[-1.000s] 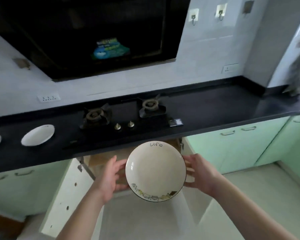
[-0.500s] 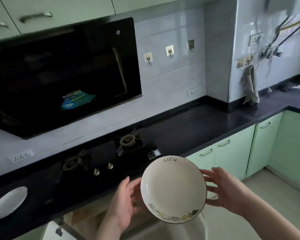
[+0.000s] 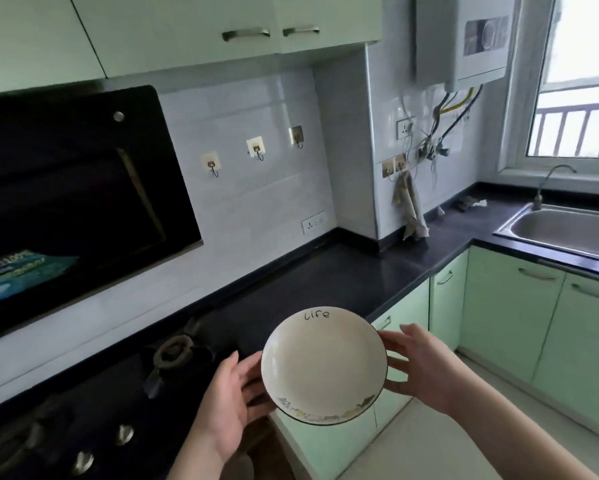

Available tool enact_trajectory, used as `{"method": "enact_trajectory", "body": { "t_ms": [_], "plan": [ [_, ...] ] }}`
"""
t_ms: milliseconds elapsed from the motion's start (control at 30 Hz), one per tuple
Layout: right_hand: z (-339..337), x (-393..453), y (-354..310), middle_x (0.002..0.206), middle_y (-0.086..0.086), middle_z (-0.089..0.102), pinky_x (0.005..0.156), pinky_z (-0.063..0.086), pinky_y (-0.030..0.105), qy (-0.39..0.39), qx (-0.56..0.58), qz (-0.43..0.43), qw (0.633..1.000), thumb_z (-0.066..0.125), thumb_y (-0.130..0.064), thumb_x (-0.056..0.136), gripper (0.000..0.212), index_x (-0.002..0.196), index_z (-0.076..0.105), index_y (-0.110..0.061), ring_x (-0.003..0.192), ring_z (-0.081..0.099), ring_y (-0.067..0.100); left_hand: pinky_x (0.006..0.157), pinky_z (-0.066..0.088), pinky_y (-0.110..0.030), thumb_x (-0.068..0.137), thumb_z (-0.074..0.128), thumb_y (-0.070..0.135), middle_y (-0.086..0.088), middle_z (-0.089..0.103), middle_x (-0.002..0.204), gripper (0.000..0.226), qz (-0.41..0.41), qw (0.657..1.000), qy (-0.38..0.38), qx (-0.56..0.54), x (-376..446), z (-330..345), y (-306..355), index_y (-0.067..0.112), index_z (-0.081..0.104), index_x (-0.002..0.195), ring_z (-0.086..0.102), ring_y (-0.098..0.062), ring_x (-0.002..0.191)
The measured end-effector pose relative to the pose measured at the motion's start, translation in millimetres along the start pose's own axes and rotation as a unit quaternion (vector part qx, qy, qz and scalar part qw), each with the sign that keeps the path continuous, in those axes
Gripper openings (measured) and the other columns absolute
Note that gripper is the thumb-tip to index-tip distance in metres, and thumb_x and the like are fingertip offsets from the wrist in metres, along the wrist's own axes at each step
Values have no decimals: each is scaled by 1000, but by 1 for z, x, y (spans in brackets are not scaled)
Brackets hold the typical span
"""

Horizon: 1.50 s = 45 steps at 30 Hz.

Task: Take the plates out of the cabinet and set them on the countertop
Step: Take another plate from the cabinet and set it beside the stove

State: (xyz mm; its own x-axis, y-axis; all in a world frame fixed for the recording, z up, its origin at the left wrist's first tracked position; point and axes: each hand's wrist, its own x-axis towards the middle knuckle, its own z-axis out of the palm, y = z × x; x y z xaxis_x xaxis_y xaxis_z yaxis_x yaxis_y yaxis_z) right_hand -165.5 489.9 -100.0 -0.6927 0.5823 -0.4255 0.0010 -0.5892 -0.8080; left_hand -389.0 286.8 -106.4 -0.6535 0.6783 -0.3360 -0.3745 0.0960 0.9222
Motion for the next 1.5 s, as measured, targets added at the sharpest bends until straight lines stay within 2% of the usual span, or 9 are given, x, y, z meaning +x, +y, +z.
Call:
{"method": "enact_trajectory", "body": {
  "t_ms": [167, 367, 567, 767, 867, 967, 1133, 1300, 1500],
  "plan": [
    [-45, 32, -50, 122, 5, 65, 79, 51, 41, 11, 19, -18, 1000, 32, -32, 94, 45, 118, 65, -12, 108, 58, 23, 68, 59, -39, 102, 28, 48, -4, 74, 114, 52, 15, 1000, -11, 13, 35, 69, 12, 18, 66, 120, 70, -24, 103],
    [-105, 67, -113, 126, 12, 63, 87, 50, 44, -6, 20, -29, 999, 36, -31, 91, 45, 120, 65, -12, 106, 58, 22, 70, 58, -43, 102, 29, 48, -8, 71, 120, 54, 27, 1000, 11, -10, 72, 153, 21, 13, 62, 127, 66, -28, 110],
    [-138, 105, -160, 104, 4, 70, 82, 49, 43, -32, 11, -30, 999, 36, -30, 91, 44, 116, 67, -12, 97, 56, 23, 76, 57, -46, 101, 31, 49, -8, 70, 121, 54, 27, 997, 33, -58, 98, 200, 25, 13, 61, 129, 65, -29, 113],
    [-115, 153, -163, 118, 7, 69, 78, 49, 41, -90, 29, -3, 996, 31, -35, 97, 47, 122, 63, -11, 100, 61, 22, 77, 57, -47, 100, 32, 50, -7, 72, 118, 55, 46, 991, 78, -95, 115, 182, 30, 13, 65, 124, 65, -30, 113],
    [-87, 177, -161, 121, 9, 68, 86, 48, 44, -126, 55, 0, 991, 31, -37, 98, 48, 123, 62, -10, 115, 59, 26, 78, 56, -48, 101, 33, 49, -9, 71, 119, 55, 57, 987, 97, -110, 126, 158, 37, 12, 64, 126, 64, -31, 114],
    [-60, 200, -157, 120, 6, 69, 89, 49, 44, -144, 47, -7, 989, 31, -38, 99, 46, 122, 62, -12, 116, 59, 26, 74, 58, -46, 100, 34, 49, -9, 71, 120, 55, 67, 984, 106, -128, 142, 132, 44, 12, 63, 127, 65, -31, 113],
    [-26, 242, -154, 120, 7, 69, 88, 50, 44, -143, 23, 15, 989, 31, -38, 100, 44, 121, 61, -13, 115, 60, 27, 71, 59, -45, 100, 35, 49, -7, 70, 123, 54, 69, 978, 121, -157, 174, 99, 52, 13, 63, 127, 65, -30, 112],
    [-4, 281, -141, 121, 9, 68, 86, 50, 44, -136, 20, 50, 989, 31, -37, 100, 44, 124, 59, -12, 113, 61, 28, 77, 59, -48, 101, 33, 49, -6, 63, 131, 55, 49, 975, 144, -161, 201, 76, 47, 13, 56, 135, 63, -29, 115],
    [11, 340, -116, 121, 11, 67, 86, 50, 44, -151, -12, 96, 984, 30, -35, 101, 44, 120, 61, -10, 113, 60, 29, 71, 60, -44, 101, 34, 47, -6, 58, 135, 54, 4, 965, 199, -168, 240, 48, 21, 12, 55, 136, 60, -28, 117]
  ]
}}
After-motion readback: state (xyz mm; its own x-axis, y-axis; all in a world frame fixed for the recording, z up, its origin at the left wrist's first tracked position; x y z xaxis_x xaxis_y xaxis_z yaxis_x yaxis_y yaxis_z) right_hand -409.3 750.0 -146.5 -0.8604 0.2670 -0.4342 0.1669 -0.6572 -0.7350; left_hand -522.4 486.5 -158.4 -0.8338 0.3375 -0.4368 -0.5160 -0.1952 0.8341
